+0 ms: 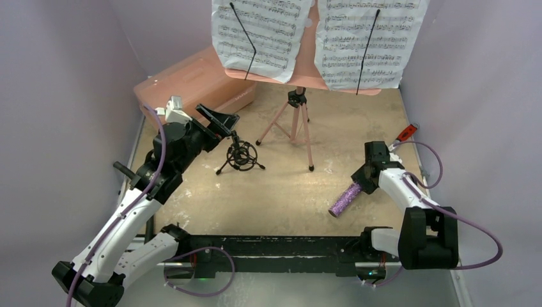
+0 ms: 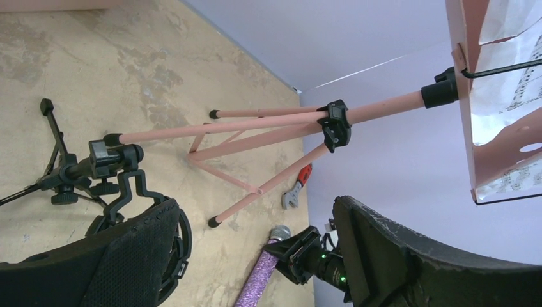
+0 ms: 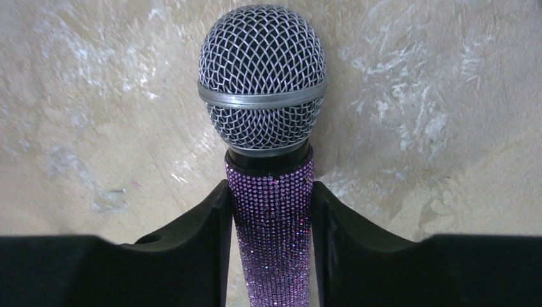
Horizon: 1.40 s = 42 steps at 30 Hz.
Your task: Set up the instrument practice props
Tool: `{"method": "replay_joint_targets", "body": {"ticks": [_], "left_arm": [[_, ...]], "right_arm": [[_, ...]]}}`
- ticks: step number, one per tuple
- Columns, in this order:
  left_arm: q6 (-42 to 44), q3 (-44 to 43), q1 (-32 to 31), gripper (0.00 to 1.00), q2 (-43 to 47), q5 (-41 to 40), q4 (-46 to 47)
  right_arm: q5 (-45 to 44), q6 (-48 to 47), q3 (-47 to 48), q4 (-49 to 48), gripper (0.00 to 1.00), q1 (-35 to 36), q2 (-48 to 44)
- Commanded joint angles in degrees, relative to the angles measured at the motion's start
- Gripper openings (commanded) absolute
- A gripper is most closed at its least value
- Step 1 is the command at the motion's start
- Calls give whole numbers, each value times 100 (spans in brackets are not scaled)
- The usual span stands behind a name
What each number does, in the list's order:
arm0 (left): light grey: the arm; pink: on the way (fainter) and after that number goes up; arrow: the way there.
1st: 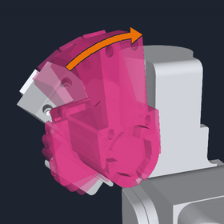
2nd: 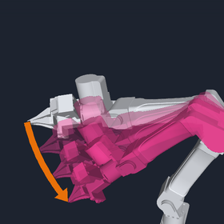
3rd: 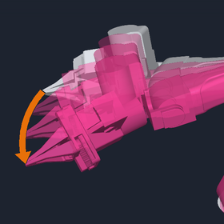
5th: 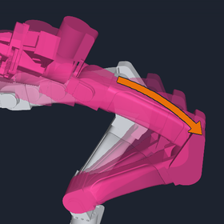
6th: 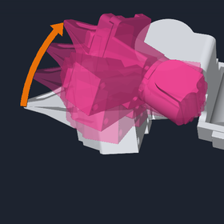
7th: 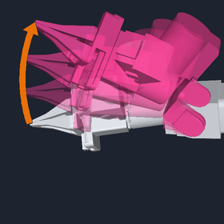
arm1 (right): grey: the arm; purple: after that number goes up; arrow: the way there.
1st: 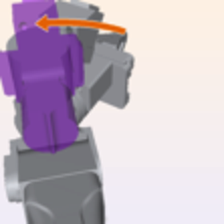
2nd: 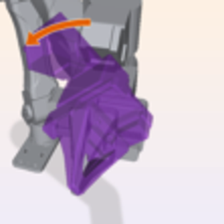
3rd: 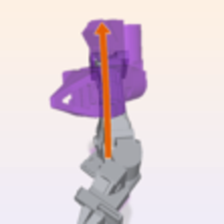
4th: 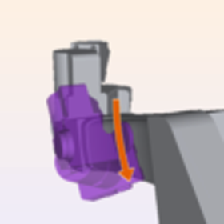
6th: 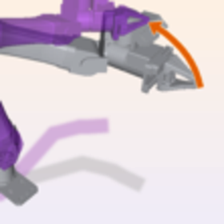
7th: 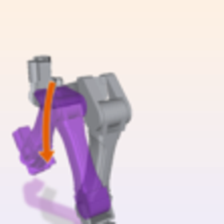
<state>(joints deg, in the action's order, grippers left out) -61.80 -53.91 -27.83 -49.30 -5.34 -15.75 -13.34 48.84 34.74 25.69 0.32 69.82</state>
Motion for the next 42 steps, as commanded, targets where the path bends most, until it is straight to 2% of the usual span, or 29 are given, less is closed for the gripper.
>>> {"method": "replay_joint_targets", "body": {"ticks": [1,3,7,8,12,16,25,30,33,37,42], "left_arm": [[82,-220,-20,89,1,-7,427],[46,-167,-26,89,-17,15,498],[106,-174,-20,89,-109,136,593],[147,-186,-14,89,-126,161,584],[423,-211,-20,89,-134,181,538],[806,-212,-25,89,-81,239,530],[1270,-100,-20,89,-71,805,785],[1359,278,-20,89,-38,1325,1586],[1423,412,-22,89,-99,1672,2080],[1541,425,-20,89,-240,2104,2315],[1703,641,-27,84,-385,2993,2942]], "right_arm": [[-381,-158,138,-298,34,-22,62],[-397,-233,100,-373,28,-22,77],[-414,-362,151,-395,1,-17,61],[-388,-433,179,-417,0,-22,37],[-173,-1012,292,-734,0,-18,-125],[589,-1629,313,-1131,0,-18,-607],[2269,-2666,-186,-1754,0,-19,-3002],[3287,-3040,-418,-2084,0,-22,-4258],[4410,-3434,-677,-2900,0,-22,-4803],[5621,-3728,-960,-3691,0,-22,-5191],[6655,-3784,-896,-4030,0,-21,-4998]]}}
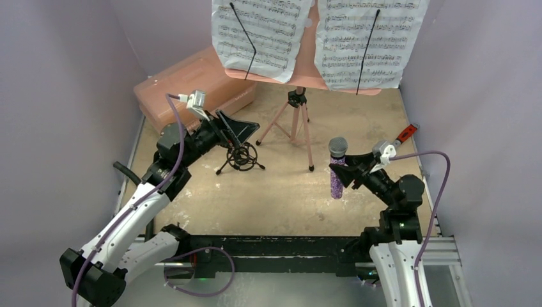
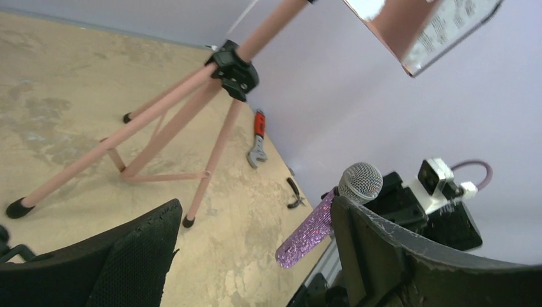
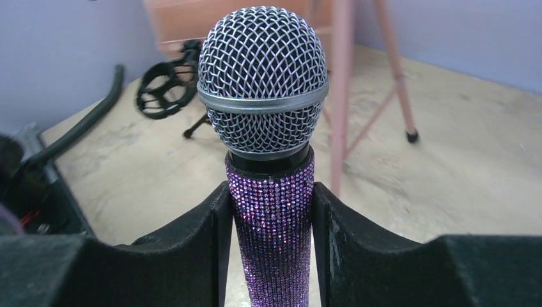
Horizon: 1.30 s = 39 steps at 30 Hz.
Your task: Set up the instrument practice props
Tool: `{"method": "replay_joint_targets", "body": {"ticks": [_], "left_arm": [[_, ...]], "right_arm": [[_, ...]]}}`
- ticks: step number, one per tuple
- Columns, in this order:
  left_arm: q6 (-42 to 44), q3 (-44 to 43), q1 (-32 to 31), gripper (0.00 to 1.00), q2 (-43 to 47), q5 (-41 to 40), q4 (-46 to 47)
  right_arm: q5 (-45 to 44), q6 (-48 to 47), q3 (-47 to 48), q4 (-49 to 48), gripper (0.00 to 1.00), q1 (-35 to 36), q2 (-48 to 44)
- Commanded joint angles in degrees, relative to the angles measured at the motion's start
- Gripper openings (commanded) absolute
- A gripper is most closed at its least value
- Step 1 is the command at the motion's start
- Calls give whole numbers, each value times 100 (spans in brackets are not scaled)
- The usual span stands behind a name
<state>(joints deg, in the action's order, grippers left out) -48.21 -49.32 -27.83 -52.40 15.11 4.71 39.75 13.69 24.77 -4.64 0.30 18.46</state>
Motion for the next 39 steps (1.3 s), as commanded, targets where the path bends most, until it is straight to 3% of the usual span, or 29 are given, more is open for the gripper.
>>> {"method": "replay_joint_targets", "body": {"ticks": [1,7,15,19,24,28,35,39], "left_arm": [[477,201,-19,84,-123,1254,1054],[1605,-347,-58,82,-510,2546,568],[2384,-319,-707,82,-640,2883,1337],[3026,-357,-1182,82,-736,2754,1591],[3620,-373,-1561,84,-866,2782,2171],[4022,-444,-1820,83,-993,3170,2612],[4537,-741,-2267,77,-1211,3396,2227],[4787,-830,-2437,67,-1291,3293,1952]], "right_arm": [[1579,-272,143,-1076,0,-16,228],[2707,-419,440,-1600,0,-14,766],[3230,-407,703,-2154,0,-10,1147],[3116,-397,819,-2413,0,418,1288],[2473,-300,841,-3014,0,1488,1613],[1996,-317,874,-3302,0,2102,1902],[1800,-322,919,-3675,0,2492,2313],[1800,-318,939,-3794,0,2552,2430]]}}
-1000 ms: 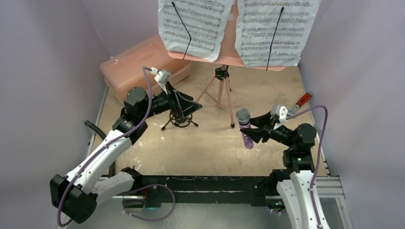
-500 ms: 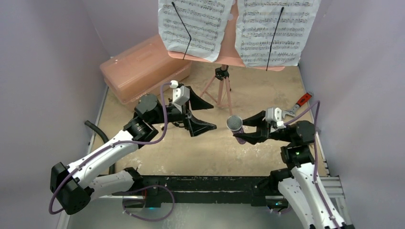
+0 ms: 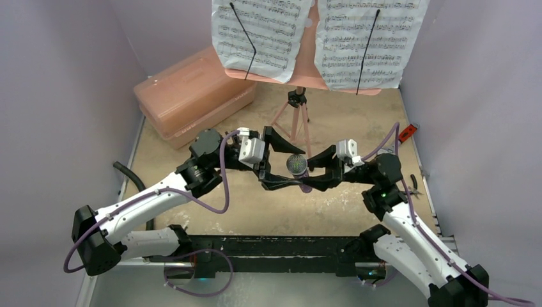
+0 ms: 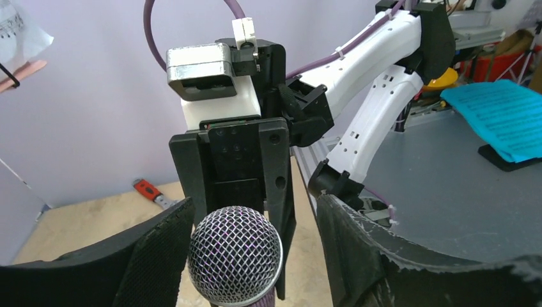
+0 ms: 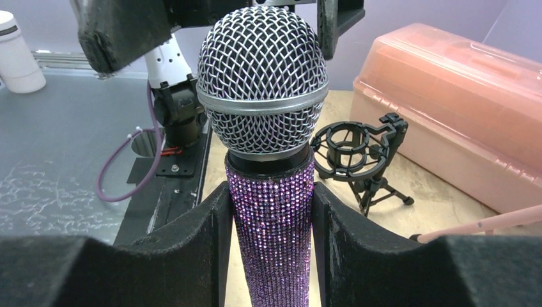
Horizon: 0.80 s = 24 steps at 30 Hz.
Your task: Set up the instrument practice props
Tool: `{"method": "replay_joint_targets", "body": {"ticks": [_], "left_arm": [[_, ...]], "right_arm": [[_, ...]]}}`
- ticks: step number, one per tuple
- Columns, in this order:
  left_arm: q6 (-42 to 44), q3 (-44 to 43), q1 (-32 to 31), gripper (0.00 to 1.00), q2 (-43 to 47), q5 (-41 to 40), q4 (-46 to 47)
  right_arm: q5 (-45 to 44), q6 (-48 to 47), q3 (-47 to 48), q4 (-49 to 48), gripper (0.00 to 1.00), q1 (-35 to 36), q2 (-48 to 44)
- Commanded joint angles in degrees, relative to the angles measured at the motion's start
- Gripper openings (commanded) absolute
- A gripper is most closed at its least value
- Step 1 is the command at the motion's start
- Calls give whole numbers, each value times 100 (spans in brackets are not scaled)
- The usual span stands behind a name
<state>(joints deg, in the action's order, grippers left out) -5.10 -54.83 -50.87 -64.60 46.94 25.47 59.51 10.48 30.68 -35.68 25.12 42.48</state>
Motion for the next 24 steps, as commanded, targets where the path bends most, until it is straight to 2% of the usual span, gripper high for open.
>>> {"method": "replay_joint_targets", "body": {"ticks": [1,4,9,18,21,24], "left_arm": [[483,-283,-159,66,-90,60,-197],[768,-275,-190,65,-106,-154,-403],[930,-307,-200,70,-114,-340,-586],[1042,-361,-197,57,-197,-528,-671],[1104,-391,-195,47,-205,-518,-734],[1226,-456,-196,23,-219,-484,-887]], "right_arm": [[-170,5,356,-730,0,88,54],[-102,7,355,-824,0,113,128],[-68,9,401,-877,0,148,212],[-71,6,389,-948,0,199,280],[-71,-9,394,-937,0,211,304],[-88,-39,394,-850,0,210,297]]}}
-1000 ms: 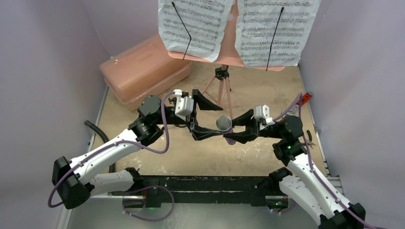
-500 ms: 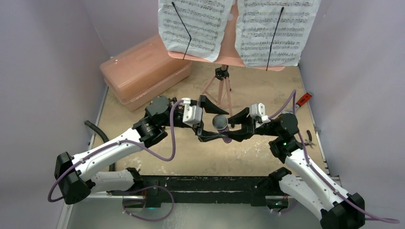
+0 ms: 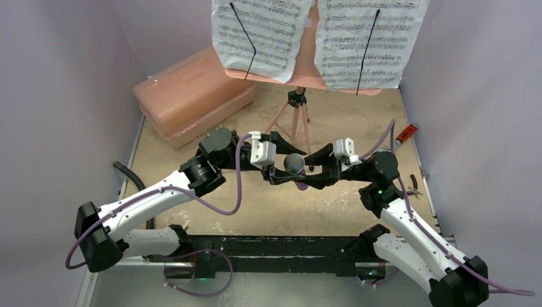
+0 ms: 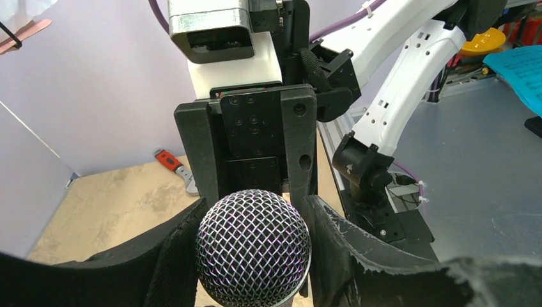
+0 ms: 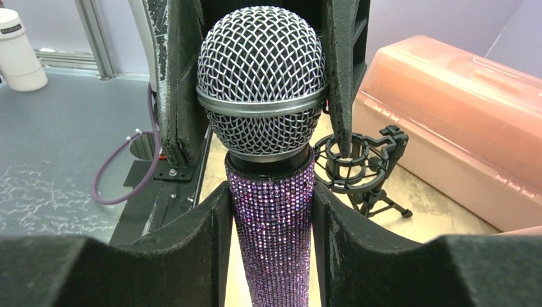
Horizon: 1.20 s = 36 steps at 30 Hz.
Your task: Set up the instrument practice props
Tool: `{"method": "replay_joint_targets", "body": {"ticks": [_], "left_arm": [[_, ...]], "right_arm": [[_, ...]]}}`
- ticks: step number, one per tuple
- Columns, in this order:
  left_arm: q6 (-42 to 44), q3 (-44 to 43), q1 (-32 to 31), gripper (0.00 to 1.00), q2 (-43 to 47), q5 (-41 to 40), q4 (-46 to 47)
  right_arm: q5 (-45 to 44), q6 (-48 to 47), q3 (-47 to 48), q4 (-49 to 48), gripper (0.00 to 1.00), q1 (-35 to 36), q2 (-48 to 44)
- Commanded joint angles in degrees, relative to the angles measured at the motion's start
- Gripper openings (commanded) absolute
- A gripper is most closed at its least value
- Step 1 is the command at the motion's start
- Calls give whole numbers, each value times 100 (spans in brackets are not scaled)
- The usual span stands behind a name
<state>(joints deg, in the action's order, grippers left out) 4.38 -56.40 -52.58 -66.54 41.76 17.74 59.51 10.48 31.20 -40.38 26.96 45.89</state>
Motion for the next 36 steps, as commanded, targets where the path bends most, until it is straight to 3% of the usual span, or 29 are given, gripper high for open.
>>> {"method": "replay_joint_targets", "body": {"ticks": [1,3,4,6,8,11,12,14,15,29,36], "left_arm": [[311,-329,-26,16,-21,43,-186],[347,-368,-32,0,-10,40,-291],[370,-379,-26,0,9,38,-344],[424,-378,-27,0,49,10,-442],[497,-382,-27,0,156,-75,-554],[596,-426,-26,0,327,-291,-748],[617,-451,-26,0,395,-404,-791],[721,-516,-30,0,512,-572,-959],[795,-573,-28,0,559,-677,-1137],[1764,-2059,-29,0,805,-2204,-3516],[2077,-2495,-26,0,901,-2755,-4214]], "right_arm": [[-95,-59,347,-337,0,36,-44],[-164,-84,358,-229,0,29,-48],[-201,-96,365,-169,1,29,-46],[-287,-121,378,-34,17,29,-62],[-343,-167,385,65,24,29,-68],[-468,-206,394,228,44,29,-117],[-552,-219,413,324,52,29,-140],[-804,-192,473,573,93,29,-203],[-916,-195,494,711,97,33,-244],[-1538,-122,350,1610,98,29,-970],[-1656,-113,352,2046,98,29,-1220]]}}
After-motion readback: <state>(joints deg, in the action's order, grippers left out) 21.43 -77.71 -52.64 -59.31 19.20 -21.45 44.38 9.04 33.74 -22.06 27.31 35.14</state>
